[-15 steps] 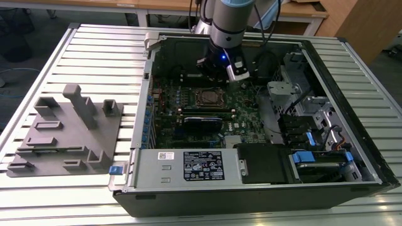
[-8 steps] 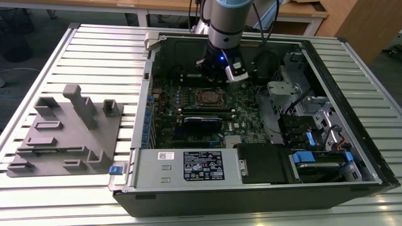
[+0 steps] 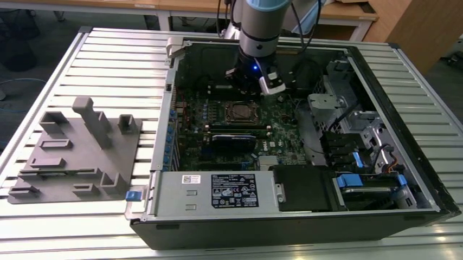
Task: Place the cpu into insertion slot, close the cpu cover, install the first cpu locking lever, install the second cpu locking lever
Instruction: 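Install the first cpu locking lever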
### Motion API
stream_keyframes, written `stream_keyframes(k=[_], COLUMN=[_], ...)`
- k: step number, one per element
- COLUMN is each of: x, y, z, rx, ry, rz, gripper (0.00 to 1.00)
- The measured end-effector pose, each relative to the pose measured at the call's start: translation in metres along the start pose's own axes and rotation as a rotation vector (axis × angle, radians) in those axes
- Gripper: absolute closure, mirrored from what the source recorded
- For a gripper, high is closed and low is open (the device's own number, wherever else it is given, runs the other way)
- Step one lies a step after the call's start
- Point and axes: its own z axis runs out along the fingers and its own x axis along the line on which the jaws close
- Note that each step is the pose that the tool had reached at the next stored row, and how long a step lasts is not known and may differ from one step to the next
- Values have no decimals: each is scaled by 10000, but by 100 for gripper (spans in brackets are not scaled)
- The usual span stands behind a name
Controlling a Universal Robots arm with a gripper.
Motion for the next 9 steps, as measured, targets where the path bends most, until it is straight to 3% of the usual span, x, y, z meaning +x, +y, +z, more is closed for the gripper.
stream_keyframes(k=[6, 9], x=[24, 37], y=[-4, -6], z=[-1, -1], rx=[-42, -105], ry=[-4, -3], rz=[-1, 0], gripper=[90, 90])
